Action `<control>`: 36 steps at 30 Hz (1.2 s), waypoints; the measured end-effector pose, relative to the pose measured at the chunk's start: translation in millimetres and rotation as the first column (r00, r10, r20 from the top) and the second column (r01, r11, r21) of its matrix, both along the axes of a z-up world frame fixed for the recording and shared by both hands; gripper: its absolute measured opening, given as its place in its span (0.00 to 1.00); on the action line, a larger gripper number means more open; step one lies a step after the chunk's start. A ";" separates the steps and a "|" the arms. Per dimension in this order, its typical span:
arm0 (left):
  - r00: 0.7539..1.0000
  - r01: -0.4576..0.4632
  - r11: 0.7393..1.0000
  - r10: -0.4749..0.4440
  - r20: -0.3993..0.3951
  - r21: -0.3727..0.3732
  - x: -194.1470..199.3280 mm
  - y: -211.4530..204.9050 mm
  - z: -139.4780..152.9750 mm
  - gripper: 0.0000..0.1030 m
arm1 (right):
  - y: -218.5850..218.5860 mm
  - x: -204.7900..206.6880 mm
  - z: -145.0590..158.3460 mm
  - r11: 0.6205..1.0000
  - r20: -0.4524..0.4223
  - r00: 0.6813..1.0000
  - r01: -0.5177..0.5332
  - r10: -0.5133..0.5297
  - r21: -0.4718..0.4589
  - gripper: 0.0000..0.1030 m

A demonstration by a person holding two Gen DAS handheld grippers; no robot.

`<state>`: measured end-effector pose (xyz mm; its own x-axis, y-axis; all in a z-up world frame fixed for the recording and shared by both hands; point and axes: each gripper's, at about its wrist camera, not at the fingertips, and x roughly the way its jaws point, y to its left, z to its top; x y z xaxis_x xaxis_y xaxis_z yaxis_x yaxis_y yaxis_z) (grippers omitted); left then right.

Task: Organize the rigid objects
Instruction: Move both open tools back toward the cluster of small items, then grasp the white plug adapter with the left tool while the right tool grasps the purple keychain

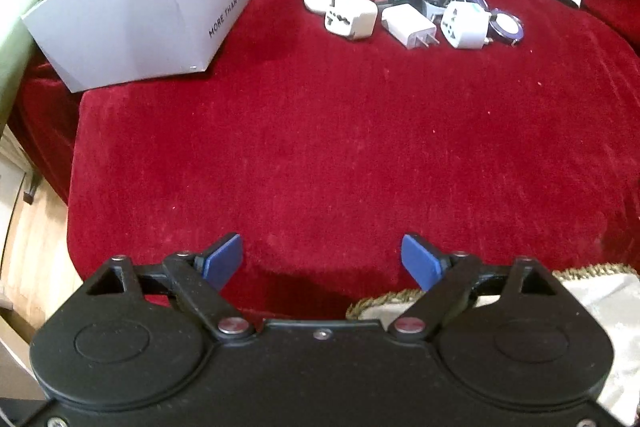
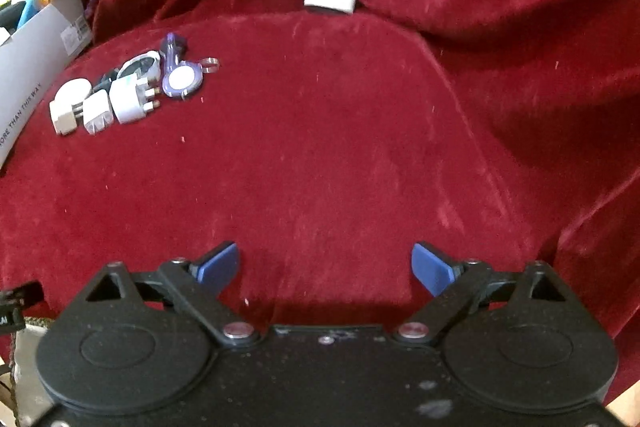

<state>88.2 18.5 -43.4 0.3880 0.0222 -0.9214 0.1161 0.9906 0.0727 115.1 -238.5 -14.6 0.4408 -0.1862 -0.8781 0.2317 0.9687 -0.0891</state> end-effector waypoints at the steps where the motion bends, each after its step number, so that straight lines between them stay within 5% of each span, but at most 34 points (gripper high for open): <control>1: 1.000 0.003 1.000 -0.003 0.002 0.006 0.6 0.2 4.0 0.82 | 1.2 2.5 6.1 1.000 0.008 1.000 -0.011 0.011 0.005 0.92; 3: 1.000 0.014 1.000 -0.015 0.027 0.015 2.2 -0.5 13.2 0.82 | 4.1 7.7 16.8 0.999 0.021 0.999 -0.031 0.031 0.010 0.99; 9: 0.995 0.019 0.998 -0.025 0.100 0.059 29.0 -6.3 34.5 0.93 | 17.4 42.6 36.5 0.995 0.052 0.995 -0.082 0.085 -0.060 1.00; 16: 0.997 0.016 1.000 -0.018 0.081 0.026 74.0 -11.9 38.0 0.93 | 50.2 93.3 24.2 0.944 -0.045 0.980 -0.201 0.196 -0.263 1.00; 26: 0.999 0.035 0.998 -0.034 0.011 -0.053 134.5 -18.0 25.3 0.94 | 41.7 176.4 -2.5 0.981 -0.119 0.976 -0.190 0.184 -0.039 0.98; 31: 1.000 0.022 0.997 -0.022 -0.005 -0.069 162.1 -21.2 24.7 0.93 | 34.5 208.4 -12.0 0.984 -0.147 0.978 -0.133 0.150 0.114 0.79; 36: 0.999 0.013 0.996 -0.018 -0.051 -0.090 179.6 -23.9 14.8 0.89 | 39.3 229.1 -25.6 0.981 -0.175 0.974 -0.116 0.143 0.157 0.63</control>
